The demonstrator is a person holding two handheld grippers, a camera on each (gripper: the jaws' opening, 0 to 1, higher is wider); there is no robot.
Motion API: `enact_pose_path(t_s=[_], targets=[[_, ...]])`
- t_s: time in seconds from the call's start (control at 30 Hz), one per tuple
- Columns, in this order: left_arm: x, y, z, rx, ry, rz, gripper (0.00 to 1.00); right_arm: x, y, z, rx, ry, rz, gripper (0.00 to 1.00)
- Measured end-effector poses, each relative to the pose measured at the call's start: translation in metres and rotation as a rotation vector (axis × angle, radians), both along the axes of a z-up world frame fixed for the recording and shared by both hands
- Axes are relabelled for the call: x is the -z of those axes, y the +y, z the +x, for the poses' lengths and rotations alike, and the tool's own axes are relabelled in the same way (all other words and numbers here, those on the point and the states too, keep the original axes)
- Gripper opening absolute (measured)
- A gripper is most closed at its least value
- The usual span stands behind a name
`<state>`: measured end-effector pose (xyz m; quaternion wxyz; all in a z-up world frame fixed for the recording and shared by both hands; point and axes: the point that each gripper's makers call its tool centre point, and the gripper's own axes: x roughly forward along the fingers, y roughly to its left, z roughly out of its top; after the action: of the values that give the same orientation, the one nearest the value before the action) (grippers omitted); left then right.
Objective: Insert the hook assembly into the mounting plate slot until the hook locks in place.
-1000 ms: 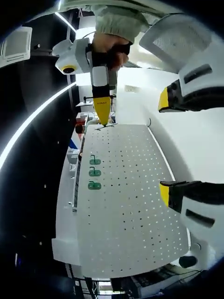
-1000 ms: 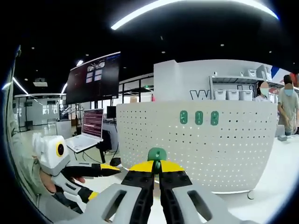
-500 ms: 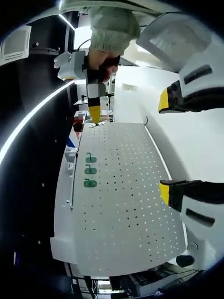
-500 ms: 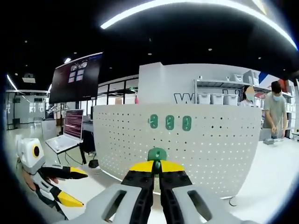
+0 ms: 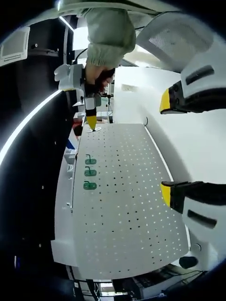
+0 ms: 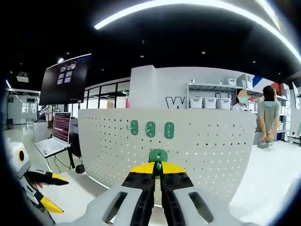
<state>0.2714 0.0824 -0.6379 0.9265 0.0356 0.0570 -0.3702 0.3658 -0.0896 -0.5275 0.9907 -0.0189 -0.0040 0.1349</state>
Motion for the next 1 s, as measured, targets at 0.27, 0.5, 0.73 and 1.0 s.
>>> enact_pose_path(t_s=[0.27, 0.5, 0.73, 1.0], targets=[[0.006, 0.0, 0.001, 0.003, 0.01, 0.011, 0.6, -0.016, -0.01, 0.03, 0.036, -0.046, -0.011, 0.0], [0.01, 0.003, 0.004, 0.001, 0.015, 0.022, 0.59, -0.023, -0.02, 0.055, 0.073, -0.074, -0.027, 0.0], [0.014, 0.006, 0.009, -0.009, 0.028, 0.023, 0.59, -0.025, -0.025, 0.072, 0.093, -0.083, -0.013, 0.0], [0.018, 0.008, 0.013, -0.009, 0.035, 0.031, 0.59, -0.024, -0.03, 0.093, 0.122, -0.096, -0.012, 0.0]])
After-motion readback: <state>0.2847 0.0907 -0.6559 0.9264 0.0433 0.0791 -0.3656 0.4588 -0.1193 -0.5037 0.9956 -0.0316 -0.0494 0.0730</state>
